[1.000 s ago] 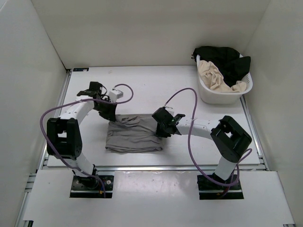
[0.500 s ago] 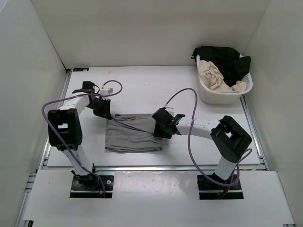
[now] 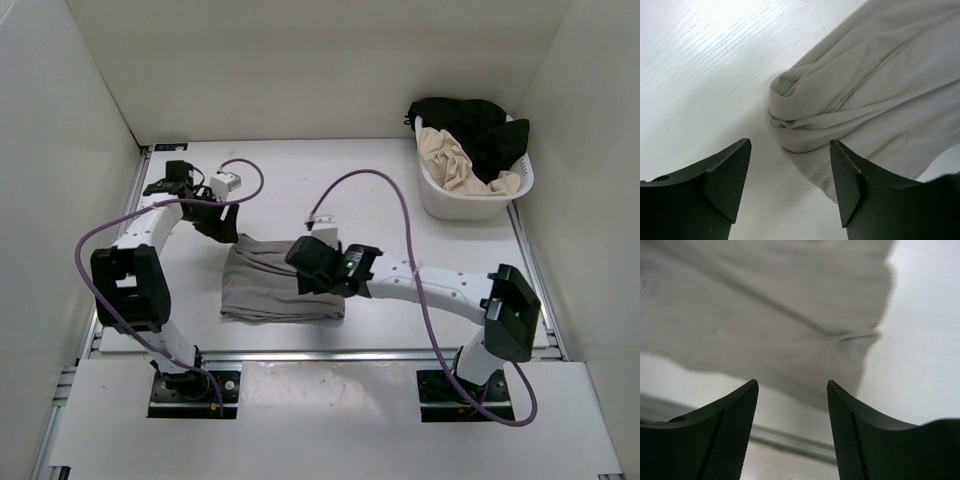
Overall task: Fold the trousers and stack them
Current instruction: Fold the trousers
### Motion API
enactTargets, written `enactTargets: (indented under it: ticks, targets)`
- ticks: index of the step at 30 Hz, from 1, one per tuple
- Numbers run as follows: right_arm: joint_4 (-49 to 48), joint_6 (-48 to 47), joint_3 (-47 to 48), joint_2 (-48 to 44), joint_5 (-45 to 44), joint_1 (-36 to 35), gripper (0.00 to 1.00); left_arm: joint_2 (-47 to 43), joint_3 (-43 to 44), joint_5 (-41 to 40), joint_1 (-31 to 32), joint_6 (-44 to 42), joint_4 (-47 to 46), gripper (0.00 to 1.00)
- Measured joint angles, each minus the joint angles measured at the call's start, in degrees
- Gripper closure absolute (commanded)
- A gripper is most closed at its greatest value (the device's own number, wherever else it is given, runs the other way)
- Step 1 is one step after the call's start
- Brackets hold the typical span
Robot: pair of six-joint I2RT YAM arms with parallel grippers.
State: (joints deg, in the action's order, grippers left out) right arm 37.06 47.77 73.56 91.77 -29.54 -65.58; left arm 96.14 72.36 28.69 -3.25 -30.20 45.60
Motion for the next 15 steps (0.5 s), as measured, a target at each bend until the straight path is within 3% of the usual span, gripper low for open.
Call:
enactTargets:
  ticks: [6,11,13,14,15]
  targets:
    - [-0.59,-1.68,9.77,14.05,3.72,-6.19,0.33,5.46,0.0,1.36,1.22,-4.26,0.81,0.22]
    - [-0.87,-1.73,11.96,24.57,4.79,-6.1,0.36,10.45,0.13,1.51,1.27,-4.96,1.01,0.33]
    - [-1.03,-1.46,11.96,25.33,4.7,-5.9,0.47,10.93,0.13,1.64,1.55,-4.94,1.07,0.53]
    - [-1.11,-1.31,11.96,25.14,4.68,-5.84,0.57,11.06,0.13,1.73,1.68,-4.57,1.01,0.64]
    - [-1.33,-0.55,11.96,25.07,4.79,-5.73,0.79,11.19,0.11,1.84,1.79,-4.35,0.79,0.74]
